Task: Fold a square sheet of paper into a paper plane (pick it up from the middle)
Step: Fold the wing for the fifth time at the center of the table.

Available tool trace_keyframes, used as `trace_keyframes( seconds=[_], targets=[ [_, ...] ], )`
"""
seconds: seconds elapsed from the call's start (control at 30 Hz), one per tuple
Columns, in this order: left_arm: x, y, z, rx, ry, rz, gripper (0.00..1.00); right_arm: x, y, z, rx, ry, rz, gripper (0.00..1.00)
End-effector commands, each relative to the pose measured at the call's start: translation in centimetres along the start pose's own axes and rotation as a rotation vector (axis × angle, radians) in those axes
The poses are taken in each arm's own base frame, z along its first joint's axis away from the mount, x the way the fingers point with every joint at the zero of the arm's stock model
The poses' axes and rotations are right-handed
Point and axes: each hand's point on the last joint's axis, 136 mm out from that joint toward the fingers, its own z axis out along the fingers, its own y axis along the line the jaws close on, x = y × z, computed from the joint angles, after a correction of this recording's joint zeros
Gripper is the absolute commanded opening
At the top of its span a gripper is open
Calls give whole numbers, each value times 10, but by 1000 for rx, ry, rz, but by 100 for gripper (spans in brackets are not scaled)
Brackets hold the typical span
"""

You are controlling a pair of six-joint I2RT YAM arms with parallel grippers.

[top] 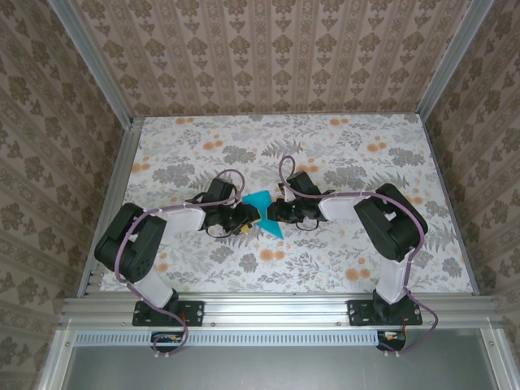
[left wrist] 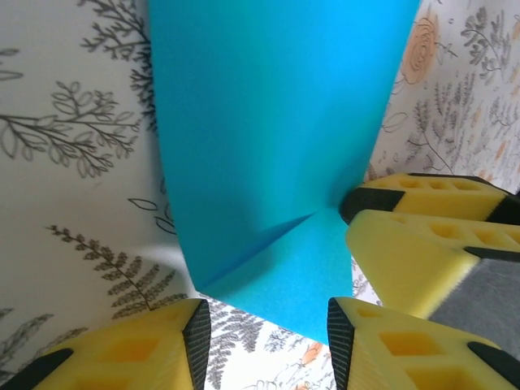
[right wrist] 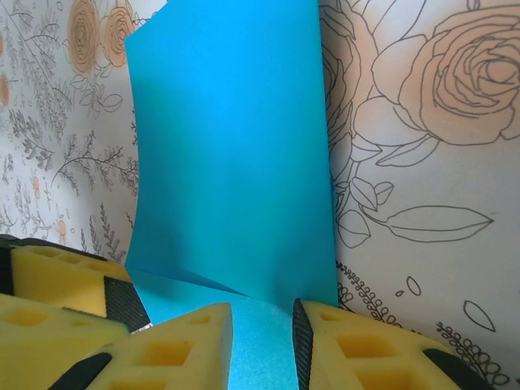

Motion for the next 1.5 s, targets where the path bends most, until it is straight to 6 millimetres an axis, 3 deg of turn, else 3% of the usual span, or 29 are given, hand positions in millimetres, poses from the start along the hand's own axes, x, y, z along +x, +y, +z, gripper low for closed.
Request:
trace_keyframes(
  seconds=[0.0, 0.5, 0.93, 1.2, 1.47],
  targets=[
    [-8, -9, 1, 6, -25, 2, 45, 22, -29, 9, 71, 60, 47, 29],
    [-18, -23, 3, 46, -53, 30, 37, 22, -29, 7, 58, 53, 22, 30],
    [-15, -17, 3, -12, -42, 51, 9, 1, 2, -9, -43, -36, -167, 43],
    [-13, -21, 0, -48, -43, 66, 3, -15, 16, -37, -55, -187, -322, 54],
    [-10, -31, -5, -51, -36, 50, 3, -5, 15, -68, 54, -332, -537, 56]
  ],
)
